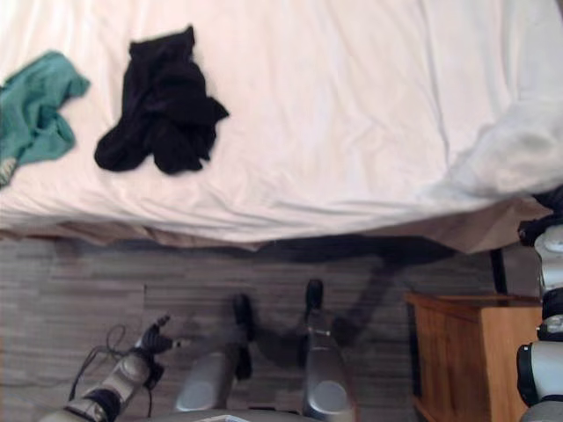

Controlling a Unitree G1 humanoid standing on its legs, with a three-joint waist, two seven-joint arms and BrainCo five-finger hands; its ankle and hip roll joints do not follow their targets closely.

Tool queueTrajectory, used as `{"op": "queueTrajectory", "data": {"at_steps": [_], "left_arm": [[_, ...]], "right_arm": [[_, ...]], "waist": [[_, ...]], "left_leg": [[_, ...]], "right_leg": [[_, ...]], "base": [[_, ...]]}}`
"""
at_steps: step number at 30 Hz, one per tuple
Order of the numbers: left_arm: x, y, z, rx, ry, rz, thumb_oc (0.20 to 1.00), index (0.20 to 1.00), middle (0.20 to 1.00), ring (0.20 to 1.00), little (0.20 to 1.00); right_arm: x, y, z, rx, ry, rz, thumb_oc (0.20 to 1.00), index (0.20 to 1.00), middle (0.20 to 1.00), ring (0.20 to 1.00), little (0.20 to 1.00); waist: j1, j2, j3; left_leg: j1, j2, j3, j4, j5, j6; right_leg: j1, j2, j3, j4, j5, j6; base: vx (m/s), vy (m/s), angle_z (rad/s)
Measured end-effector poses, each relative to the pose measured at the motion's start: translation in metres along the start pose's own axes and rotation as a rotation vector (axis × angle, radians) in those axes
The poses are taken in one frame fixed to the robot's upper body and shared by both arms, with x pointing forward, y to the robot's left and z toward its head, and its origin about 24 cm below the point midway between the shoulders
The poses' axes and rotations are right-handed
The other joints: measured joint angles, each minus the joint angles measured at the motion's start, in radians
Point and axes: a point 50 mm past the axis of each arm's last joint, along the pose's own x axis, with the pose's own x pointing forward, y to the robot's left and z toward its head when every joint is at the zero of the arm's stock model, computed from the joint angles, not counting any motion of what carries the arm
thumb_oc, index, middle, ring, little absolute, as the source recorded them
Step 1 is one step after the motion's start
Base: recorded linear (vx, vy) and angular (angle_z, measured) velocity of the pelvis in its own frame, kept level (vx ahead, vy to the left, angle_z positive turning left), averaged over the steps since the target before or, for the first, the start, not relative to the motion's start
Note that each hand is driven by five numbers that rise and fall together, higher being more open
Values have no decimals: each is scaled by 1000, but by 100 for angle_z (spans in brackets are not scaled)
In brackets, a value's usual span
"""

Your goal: Tidy up the quilt and then pick up the clothes from the bed and put them into the laundry hamper.

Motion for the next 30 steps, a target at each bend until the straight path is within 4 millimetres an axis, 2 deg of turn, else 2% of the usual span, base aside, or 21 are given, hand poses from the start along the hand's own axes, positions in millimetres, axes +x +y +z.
{"op": "queueTrajectory", "data": {"at_steps": [1,3,4,5,6,9,13,14,16,17,18,20,21,22,23,24,25,27,28,30], "left_arm": [[-1,-1,-8,-36,36,5,1000,1000,1000,1000,1000],[-8,-7,-30,-39,111,-9,1000,1000,1000,1000,1000],[-11,-10,-38,-41,136,-17,1000,1000,1000,1000,1000],[-17,-16,-53,-60,189,-36,1000,1000,1000,1000,1000],[-21,-19,-62,-60,217,-52,1000,1000,1000,1000,1000],[-30,-26,-82,-114,292,-55,1000,1000,1000,1000,1000],[-32,-29,-85,-166,316,-54,1000,1000,1000,1000,1000],[-32,-31,-84,-171,314,-58,1000,1000,1000,1000,1000],[-31,-38,-79,-173,303,-77,1000,1000,1000,1000,1000],[-31,-40,-78,-171,300,-82,1000,1000,1000,1000,1000],[-31,-43,-78,-150,300,-97,1000,1000,1000,1000,1000],[-30,-43,-75,-131,285,-100,1000,1000,1000,1000,1000],[-29,-44,-73,-89,273,-112,1000,1000,1000,1000,1000],[-25,-42,-65,-76,248,-110,1000,1000,1000,1000,1000],[-22,-40,-58,-65,220,-109,1000,1000,1000,1000,1000],[-16,-35,-44,-57,171,-99,1000,1000,1000,1000,1000],[-11,-32,-32,-44,132,-95,1000,1000,1000,1000,1000],[-7,-28,-19,-42,84,-89,1000,1000,1000,1000,1000],[-3,-23,-4,-45,38,-76,1000,1000,1000,1000,1000],[0,-20,7,-46,0,-66,1000,1000,1000,1000,1000]], "right_arm": [[-6,2,-19,76,78,-39,1000,1000,1000,1000,1000],[-21,13,-51,53,207,-20,1000,1000,1000,1000,1000],[-30,13,-66,29,259,-14,1000,1000,1000,1000,1000],[-46,10,-92,9,343,-27,1000,1000,1000,1000,1000],[-54,5,-106,-25,386,-38,1000,1000,1000,1000,1000],[-68,-17,-118,-2,395,-138,1000,1000,1000,1000,1000],[-75,-37,-118,-15,373,-246,1000,1000,1000,1000,1000],[-73,-40,-114,-3,361,-275,1000,1000,1000,1000,1000],[-69,-43,-102,18,305,-326,200,200,200,200,200],[-67,-39,-97,20,284,-317,200,200,200,200,200],[-60,-27,-80,27,215,-275,200,200,200,200,200],[-50,-10,-58,50,143,-218,200,200,200,200,200],[-37,10,-28,111,70,-159,200,200,200,200,200],[-28,22,1,141,-24,-104,200,200,200,200,200],[-22,29,16,145,-63,-71,200,200,200,200,200],[-14,31,38,190,-116,-53,200,200,200,200,200],[-9,33,52,212,-147,-34,200,200,200,200,200],[-2,34,76,275,-184,-16,200,200,200,200,200],[1,28,91,358,-219,-34,200,200,200,200,200],[3,26,95,394,-223,-42,200,200,200,200,200]], "waist": [[1,-1,-3],[2,-14,-59],[1,-18,-70],[-8,-32,-91],[-18,-37,-106],[-64,-48,-136],[-85,-58,-186],[-89,-57,-195],[-90,-52,-209],[-89,-54,-210],[-90,-52,-215],[-85,-53,-213],[-85,-49,-208],[-77,-41,-190],[-76,-35,-174],[-62,-29,-146],[-35,-16,-126],[-24,-6,-98],[-15,11,-59],[1,19,-20]], "left_leg": [[33,3,-3,0,-2,0],[44,8,-2,0,-16,-2],[54,9,-2,0,-21,-5],[76,8,2,0,-27,-4],[79,7,3,0,-28,-5],[99,8,7,0,-38,-3],[109,11,25,-7,-63,-5],[109,11,25,-7,-63,-6],[106,11,27,-7,-63,-6],[103,12,27,-7,-63,-6],[84,13,29,-7,-63,-5],[51,13,29,-6,-60,-2],[26,11,30,-5,-47,6],[0,10,29,-4,-28,5],[-8,10,28,-5,-23,5],[-20,10,29,-6,-23,5],[-40,12,28,-5,-20,7],[-77,12,28,-5,-20,6],[-112,12,30,-1,-18,6],[-131,13,36,0,-9,7]], "right_leg": [[41,3,-11,-8,0,0],[54,7,-15,-8,-16,1],[63,8,-15,-8,-19,2],[82,8,-11,-8,-25,3],[84,7,-9,-8,-26,5],[102,8,-4,-9,-30,7],[106,12,19,-9,-35,12],[105,12,22,-9,-35,11],[101,14,28,-9,-36,10],[95,16,29,-9,-36,10],[71,19,35,-9,-36,10],[37,19,36,-7,-31,16],[0,19,38,2,-23,24],[-20,17,38,-5,1,25],[-29,16,37,-2,3,24],[-44,16,38,-4,3,24],[-62,16,35,-1,3,23],[-104,14,36,12,3,23],[-133,12,37,18,4,23],[-164,12,39,40,4,23]], "base": [[100,9,18],[120,12,8],[132,17,-10],[116,16,-13],[151,27,-9],[83,12,-8],[82,10,-18],[11,-9,-10],[-20,-14,-4],[-76,-29,-10],[-128,-35,-9],[-141,-36,-17],[-116,-36,-21],[-115,-36,-10],[-112,-21,16],[-98,-12,22],[-121,-17,19],[-72,-8,26],[-116,-7,34],[-118,-8,16]]}}
